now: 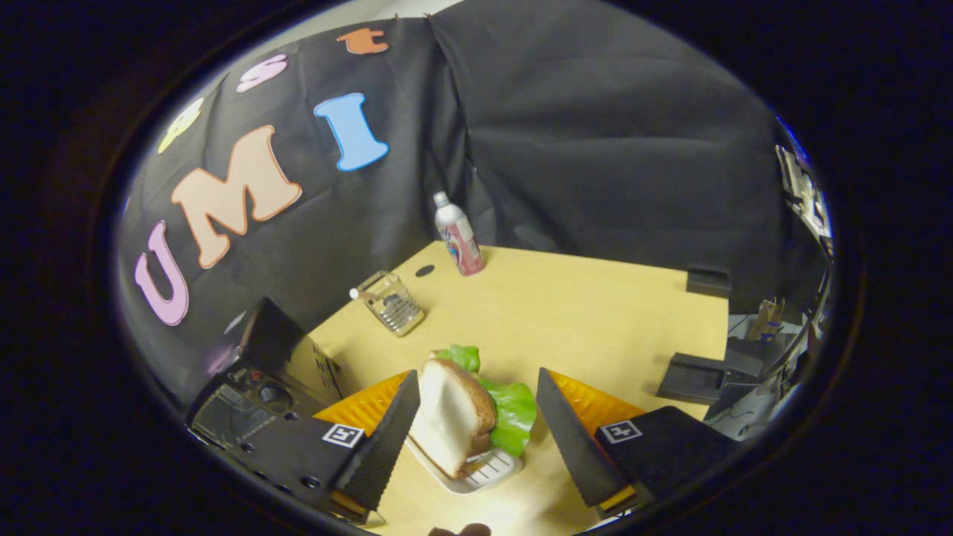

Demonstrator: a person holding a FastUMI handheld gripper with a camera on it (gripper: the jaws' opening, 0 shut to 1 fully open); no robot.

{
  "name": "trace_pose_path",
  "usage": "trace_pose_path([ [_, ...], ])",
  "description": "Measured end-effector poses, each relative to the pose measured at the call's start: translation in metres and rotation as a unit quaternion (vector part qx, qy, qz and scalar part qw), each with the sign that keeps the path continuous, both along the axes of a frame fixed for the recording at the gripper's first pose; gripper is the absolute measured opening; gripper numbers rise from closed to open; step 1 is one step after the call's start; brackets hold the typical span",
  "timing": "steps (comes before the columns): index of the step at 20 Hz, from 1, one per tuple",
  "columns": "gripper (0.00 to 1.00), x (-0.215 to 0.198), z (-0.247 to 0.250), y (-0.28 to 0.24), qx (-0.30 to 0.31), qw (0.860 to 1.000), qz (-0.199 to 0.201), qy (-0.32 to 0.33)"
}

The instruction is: Open the toaster oven, put the food inside, and close the toaster oven door.

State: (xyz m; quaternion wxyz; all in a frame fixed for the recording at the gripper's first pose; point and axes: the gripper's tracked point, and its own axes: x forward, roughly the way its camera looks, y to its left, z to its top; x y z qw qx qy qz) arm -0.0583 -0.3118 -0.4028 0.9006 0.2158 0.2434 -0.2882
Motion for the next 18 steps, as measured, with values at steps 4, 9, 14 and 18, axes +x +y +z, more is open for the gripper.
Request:
trace_pose_path([
  [4,0.94,0.005,-0.029,0.011,0.011,0.999,0.031,0.042],
  [9,0.83,0.005,-0.036,0.016,0.017,0.997,0.045,0.054],
  [14,0.4,0.007,-0.026,0.017,0.054,0.998,0.038,0.019],
  [18,0.27,0.006,-0.011,0.017,0.062,0.998,0.024,-0.005],
])
